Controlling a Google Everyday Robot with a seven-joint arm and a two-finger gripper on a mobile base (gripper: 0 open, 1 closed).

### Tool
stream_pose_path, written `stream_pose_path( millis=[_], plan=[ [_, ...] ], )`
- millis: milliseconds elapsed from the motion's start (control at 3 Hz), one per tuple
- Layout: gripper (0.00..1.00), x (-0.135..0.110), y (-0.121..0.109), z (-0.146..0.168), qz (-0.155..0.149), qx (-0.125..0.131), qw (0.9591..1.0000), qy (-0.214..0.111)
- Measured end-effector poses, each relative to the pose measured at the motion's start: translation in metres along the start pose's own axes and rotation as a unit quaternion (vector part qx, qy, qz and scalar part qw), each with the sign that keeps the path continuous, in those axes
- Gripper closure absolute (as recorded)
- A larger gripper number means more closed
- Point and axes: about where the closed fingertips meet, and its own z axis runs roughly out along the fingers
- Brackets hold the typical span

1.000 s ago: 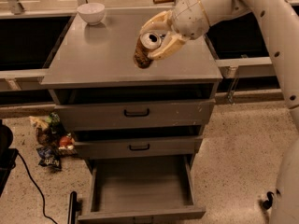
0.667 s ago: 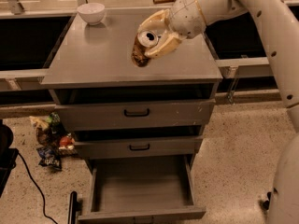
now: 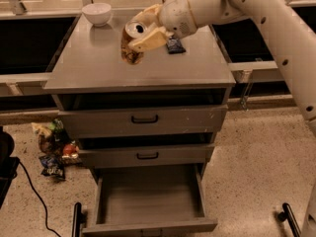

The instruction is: Pick orange can from bottom drawer and place on counter

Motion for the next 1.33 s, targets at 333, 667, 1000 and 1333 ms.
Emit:
stream_pose_path(
  millis=[333,667,1000,1333],
  plan=[
    [1.00,0.007,-0.012,0.020,0.094,0.047,0.9944,-0.014],
    [1.00,0.007,-0.012,0.020,0.094,0.047,0.9944,-0.014],
    [1.00,0.009,-0.015,0.024,0.115,0.043,0.9923,-0.016],
    [1.00,0.018,-0.031,0.031,0.165,0.025,0.9857,-0.022]
  ],
)
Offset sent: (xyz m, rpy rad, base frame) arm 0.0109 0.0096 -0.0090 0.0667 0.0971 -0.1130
